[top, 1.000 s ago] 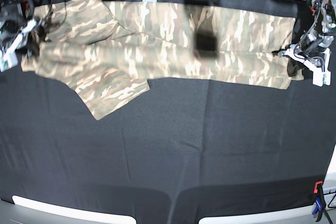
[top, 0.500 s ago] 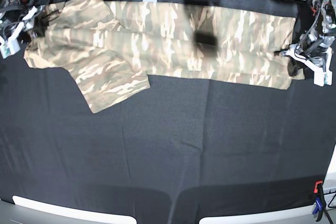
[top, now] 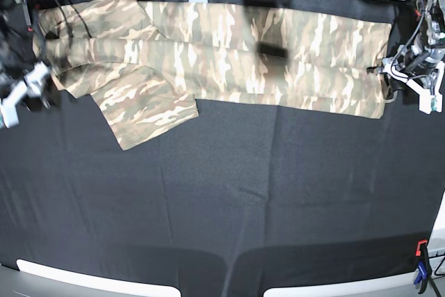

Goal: Layout the t-shirt on the table in an organized manner, then fold the t-shirt properly
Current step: 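Grasp the folded strip end with the right gripper and fold it inward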

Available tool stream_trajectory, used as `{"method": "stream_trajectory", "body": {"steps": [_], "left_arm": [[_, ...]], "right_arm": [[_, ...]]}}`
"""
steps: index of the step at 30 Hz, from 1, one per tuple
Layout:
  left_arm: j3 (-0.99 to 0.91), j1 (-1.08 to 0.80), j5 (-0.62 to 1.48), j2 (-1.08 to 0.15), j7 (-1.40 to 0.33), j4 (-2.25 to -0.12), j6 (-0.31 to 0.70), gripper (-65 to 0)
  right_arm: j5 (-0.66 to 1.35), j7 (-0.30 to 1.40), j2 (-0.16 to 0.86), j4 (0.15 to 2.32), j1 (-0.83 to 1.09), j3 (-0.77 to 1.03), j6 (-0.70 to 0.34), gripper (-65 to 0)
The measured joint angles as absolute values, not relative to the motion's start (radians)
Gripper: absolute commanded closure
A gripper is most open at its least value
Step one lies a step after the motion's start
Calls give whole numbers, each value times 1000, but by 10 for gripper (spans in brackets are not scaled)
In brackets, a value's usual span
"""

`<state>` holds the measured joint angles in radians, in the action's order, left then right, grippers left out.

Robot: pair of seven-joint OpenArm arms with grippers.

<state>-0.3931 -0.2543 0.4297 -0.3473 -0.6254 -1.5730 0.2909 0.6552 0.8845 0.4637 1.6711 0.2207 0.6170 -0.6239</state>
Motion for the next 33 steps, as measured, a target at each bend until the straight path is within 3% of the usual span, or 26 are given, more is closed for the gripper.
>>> {"method": "stream_trajectory", "body": {"steps": [11,23,33], "left_arm": [[-393,-255,430,-348,-626,-1670,291,-318],[-393,-254,429,-349,-622,-1707,291,-318],[-393,-255,429,-349,-605,-1707,291,-318]], "right_arm": [[467,954,474,1584,-48,188,-495,-288],[475,981,477,1122,-321,47,-510,-288],[532,1008,477,1080,-336,-5,-580,-286]]}}
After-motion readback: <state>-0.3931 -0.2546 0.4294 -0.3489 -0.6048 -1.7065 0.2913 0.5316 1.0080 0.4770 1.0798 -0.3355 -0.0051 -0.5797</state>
